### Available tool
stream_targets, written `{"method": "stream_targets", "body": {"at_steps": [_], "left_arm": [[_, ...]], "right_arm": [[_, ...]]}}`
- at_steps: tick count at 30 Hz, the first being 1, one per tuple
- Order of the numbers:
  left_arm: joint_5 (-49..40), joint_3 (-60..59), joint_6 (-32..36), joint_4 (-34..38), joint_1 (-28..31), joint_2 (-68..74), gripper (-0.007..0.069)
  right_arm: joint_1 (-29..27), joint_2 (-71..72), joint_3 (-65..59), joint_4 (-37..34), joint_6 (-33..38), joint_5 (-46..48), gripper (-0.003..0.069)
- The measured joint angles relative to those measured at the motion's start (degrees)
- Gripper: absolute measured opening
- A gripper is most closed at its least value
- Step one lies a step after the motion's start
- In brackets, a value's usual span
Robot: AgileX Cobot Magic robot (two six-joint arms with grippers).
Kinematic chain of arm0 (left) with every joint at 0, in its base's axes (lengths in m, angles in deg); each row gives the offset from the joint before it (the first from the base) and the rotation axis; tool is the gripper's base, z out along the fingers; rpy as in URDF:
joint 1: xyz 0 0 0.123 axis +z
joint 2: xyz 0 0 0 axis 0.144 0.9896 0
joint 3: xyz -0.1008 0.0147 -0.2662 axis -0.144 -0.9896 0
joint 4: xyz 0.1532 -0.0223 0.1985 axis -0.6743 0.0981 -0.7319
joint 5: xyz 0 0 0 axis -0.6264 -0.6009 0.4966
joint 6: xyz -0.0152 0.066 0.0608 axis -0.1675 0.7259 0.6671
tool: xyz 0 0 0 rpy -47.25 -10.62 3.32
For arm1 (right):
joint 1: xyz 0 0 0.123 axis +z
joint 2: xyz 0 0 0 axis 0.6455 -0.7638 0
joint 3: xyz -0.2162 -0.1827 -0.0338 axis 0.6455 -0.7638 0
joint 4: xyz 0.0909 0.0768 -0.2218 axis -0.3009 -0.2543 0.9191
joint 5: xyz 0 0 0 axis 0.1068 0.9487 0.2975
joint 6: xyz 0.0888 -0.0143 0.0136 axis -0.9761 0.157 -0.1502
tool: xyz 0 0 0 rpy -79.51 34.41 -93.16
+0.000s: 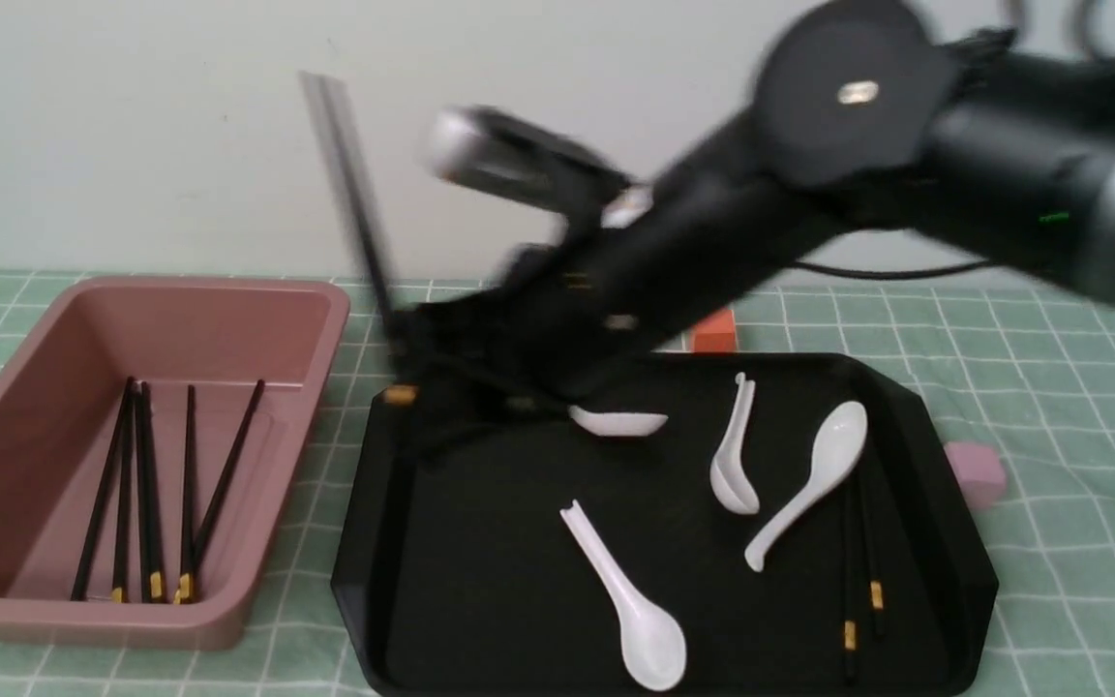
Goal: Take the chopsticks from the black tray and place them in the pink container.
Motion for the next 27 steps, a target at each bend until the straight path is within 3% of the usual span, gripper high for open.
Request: {"method": "stream_targets", "body": {"at_steps": [5, 10, 14, 18, 21, 27], "left_arm": [[0.0, 0.0, 0.0, 0.0, 0.0, 0.0, 0.0238], [0.0, 0.0, 0.0, 0.0, 0.0, 0.0, 0.0238], [0.0, 0.0, 0.0, 0.0, 0.0, 0.0, 0.0238], [0.0, 0.0, 0.0, 0.0, 0.0, 0.0, 0.0238], [0.0, 0.0, 0.0, 0.0, 0.0, 0.0, 0.0238], [0.0, 0.0, 0.0, 0.0, 0.0, 0.0, 0.0238]], "right_arm": [[6.7, -10.7, 6.0, -12.4, 9.8, -13.1, 0.0150], [10.4, -18.4, 7.4, -22.0, 15.0, -26.2, 0.0152], [11.4, -22.3, 7.6, -27.3, 19.4, -32.2, 0.0207], [11.5, -23.4, 7.6, -29.9, 21.5, -33.6, 0.0321], [11.4, -23.1, 7.7, -29.9, 21.6, -32.1, 0.0360], [8.0, -18.9, 7.7, -23.0, 21.7, -18.8, 0.0302]]}}
